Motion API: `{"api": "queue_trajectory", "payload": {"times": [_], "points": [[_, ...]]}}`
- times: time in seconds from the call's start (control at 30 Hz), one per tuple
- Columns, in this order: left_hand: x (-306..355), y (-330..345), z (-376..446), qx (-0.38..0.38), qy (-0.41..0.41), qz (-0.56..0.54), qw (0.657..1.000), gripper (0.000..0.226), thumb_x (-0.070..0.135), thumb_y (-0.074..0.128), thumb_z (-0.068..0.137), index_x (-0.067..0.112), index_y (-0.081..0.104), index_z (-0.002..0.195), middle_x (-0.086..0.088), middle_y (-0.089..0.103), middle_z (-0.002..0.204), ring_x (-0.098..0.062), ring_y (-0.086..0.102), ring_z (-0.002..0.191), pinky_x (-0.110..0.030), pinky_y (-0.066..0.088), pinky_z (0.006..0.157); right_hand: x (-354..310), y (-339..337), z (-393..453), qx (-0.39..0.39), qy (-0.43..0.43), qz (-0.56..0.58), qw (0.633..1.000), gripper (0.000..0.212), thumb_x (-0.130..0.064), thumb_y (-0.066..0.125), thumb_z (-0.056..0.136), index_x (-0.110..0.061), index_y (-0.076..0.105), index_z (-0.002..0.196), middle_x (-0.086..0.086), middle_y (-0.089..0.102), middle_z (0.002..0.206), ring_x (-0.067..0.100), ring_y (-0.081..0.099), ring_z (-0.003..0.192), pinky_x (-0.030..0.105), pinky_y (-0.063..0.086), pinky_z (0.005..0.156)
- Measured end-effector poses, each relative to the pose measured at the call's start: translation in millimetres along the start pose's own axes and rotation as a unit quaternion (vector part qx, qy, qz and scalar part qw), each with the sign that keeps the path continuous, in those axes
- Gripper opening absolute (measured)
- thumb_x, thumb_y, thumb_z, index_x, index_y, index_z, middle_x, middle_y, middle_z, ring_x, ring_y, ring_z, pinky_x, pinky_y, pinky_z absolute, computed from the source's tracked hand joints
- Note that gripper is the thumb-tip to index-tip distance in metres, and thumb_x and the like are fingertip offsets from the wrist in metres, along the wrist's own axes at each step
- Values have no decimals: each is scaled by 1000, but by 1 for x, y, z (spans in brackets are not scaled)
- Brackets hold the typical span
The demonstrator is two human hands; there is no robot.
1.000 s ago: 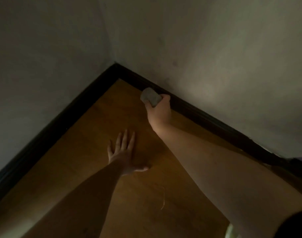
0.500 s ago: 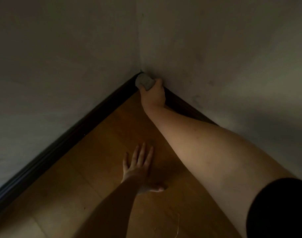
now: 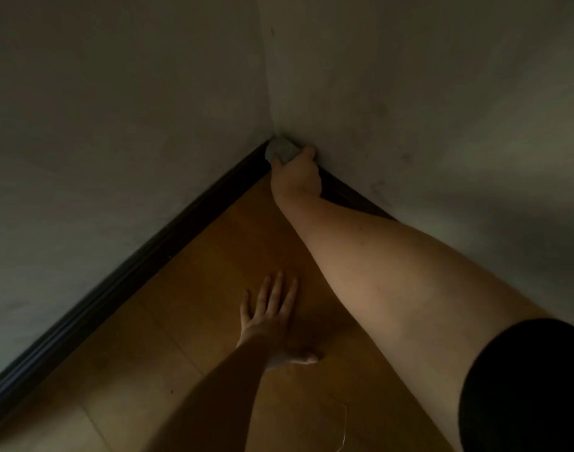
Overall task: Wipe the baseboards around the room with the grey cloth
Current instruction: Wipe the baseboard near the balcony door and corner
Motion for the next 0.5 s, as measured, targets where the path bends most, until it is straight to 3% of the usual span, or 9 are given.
{"api": "queue_trajectory", "payload": {"times": [0.1, 0.23, 0.37, 0.5], "points": [[-1, -4, -3, -11, 5, -1, 1000, 147, 99, 53, 45, 40, -43, 140, 9, -56, 144, -14, -54, 129, -52, -40, 98, 26, -16, -17, 20, 16, -3, 1000, 50, -45, 56, 96, -11, 38, 128, 13, 61, 118, 30, 64, 97, 39, 54, 73], [-3, -6, -7, -12, 2, -4, 1000, 147, 100, 51, 44, 41, -43, 140, 10, -55, 144, -14, -54, 129, -46, -45, 93, 67, -44, -36, 49, 26, 5, 998, 44, -45, 58, 95, -13, 43, 121, 10, 62, 115, 28, 64, 96, 32, 46, 66], [-2, -5, -6, -14, -7, -15, 1000, 146, 103, 46, 40, 44, -43, 139, 12, -56, 143, -16, -51, 131, -53, -29, 107, 104, -73, -53, 77, 58, 39, 995, 40, -45, 63, 92, -18, 45, 116, 3, 63, 108, 20, 62, 85, 23, 30, 49], [-6, -8, -6, 4, -12, -19, 1000, 145, 106, 41, 35, 47, -41, 140, 15, -53, 145, -15, -44, 137, -57, -16, 113, 137, -107, -73, 101, 81, 47, 991, 43, -47, 65, 90, -20, 46, 117, 3, 63, 108, 15, 52, 74, 23, 31, 48]]}}
Point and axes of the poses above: each hand's wrist, its own z-axis towards the middle knuckle, its own y-axis out of the palm, x = y × z, the point moved 3 cm from there along z, towards the middle knuckle
